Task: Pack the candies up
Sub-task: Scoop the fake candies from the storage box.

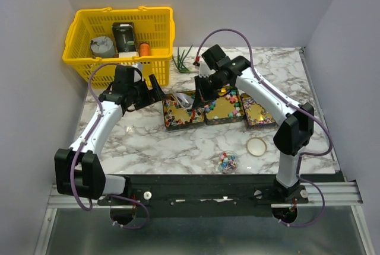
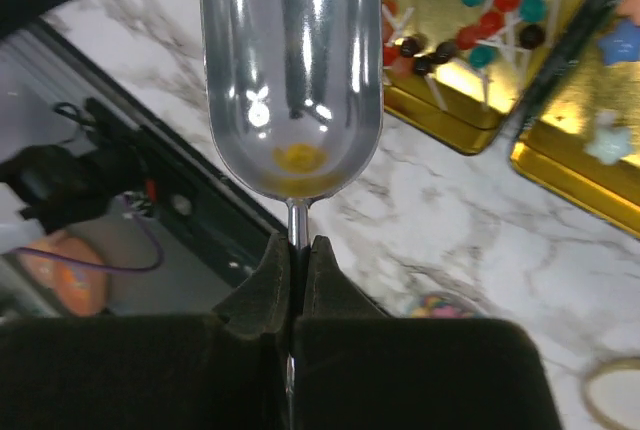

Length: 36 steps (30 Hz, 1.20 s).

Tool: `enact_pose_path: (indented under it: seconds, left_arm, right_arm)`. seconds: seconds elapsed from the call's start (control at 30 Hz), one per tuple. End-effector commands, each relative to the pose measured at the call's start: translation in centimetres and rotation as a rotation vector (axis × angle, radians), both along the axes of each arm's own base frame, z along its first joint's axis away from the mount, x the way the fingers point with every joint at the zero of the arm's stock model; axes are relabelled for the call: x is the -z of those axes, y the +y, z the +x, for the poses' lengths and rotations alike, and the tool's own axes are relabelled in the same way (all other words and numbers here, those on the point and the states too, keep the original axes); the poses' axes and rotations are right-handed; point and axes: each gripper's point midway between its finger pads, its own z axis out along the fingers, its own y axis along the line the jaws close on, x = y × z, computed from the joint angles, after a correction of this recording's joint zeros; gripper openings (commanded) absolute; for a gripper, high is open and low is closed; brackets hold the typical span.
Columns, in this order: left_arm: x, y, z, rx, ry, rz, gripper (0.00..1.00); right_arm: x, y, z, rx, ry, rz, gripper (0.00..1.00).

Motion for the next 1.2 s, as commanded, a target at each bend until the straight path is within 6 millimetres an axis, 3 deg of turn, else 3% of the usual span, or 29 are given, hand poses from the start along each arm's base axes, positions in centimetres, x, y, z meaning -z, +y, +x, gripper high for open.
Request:
enact_pose_path:
  seconds: [0.0,0.13,0.23,0.5,0.77,1.17]
  left_arm:
    - [4.7,2.2,0.0,-0.080,0.086,0.125,0.97]
    - [6.5,2.2,-0.1,-0.081,0.128,0.138,0.95]
    - [7.4,1.8,0.0,-0.077,0.143,0.145,0.95]
    - [9.5,0.4,0.4,-0.056,0.178,0.208,0.91]
    - [11.0,1.7,-0.2,-0.113,0.229,0.304,0.74]
    - [13.5,-0.3,-1.6,-0.035,0.321,0.301,0.52]
  right_arm:
    - [-1.3,3.7,-1.9,0.124,0.310,0.142,0.01]
    - [-0.6,5.3,-3.3,0.264,0.543,0.225,0.01]
    - [0.1,5.4,-3.3,0.348,0.600,0.225,0.01]
    - [3.3,4.8,-1.2,0.526,0.600,0.089,0.01]
    - [7.0,3.5,-1.3,0.613,0.617,-0.043,0.01]
    - [10.4,1.4,-1.0,0.642,0.574,-0.176,0.01]
